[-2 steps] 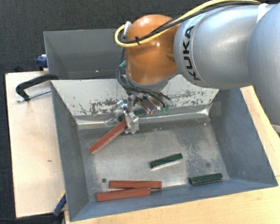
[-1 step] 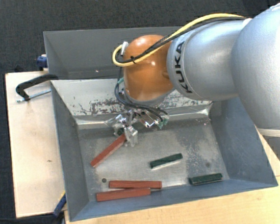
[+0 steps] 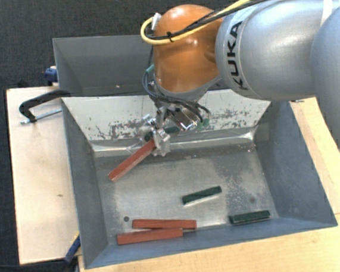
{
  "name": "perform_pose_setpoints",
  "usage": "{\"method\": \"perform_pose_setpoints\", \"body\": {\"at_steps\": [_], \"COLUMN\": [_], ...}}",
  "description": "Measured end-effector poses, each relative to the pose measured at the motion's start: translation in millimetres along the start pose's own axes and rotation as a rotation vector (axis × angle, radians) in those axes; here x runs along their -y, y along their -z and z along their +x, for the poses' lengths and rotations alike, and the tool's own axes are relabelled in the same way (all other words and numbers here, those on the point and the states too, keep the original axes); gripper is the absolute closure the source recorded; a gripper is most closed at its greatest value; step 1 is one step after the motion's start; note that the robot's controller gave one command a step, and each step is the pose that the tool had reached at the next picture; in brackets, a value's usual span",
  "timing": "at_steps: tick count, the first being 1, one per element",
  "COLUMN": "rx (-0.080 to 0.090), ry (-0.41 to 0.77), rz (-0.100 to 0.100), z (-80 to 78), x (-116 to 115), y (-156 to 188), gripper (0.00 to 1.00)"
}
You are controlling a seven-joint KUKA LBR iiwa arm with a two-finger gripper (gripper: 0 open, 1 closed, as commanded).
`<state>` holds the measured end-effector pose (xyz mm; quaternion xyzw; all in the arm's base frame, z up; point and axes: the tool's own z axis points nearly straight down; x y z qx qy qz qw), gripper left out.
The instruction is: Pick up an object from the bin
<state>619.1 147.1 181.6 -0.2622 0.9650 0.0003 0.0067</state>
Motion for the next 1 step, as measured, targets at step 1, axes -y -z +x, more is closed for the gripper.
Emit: {"method": "perform_pose_setpoints", "body": {"at_steps": [1], "rx": [-0.011], "ry": [0.032], "rz": [-0.003], "z": [11.8], "x": [-5.3], "y": [-7.5], "gripper": [1.00]}}
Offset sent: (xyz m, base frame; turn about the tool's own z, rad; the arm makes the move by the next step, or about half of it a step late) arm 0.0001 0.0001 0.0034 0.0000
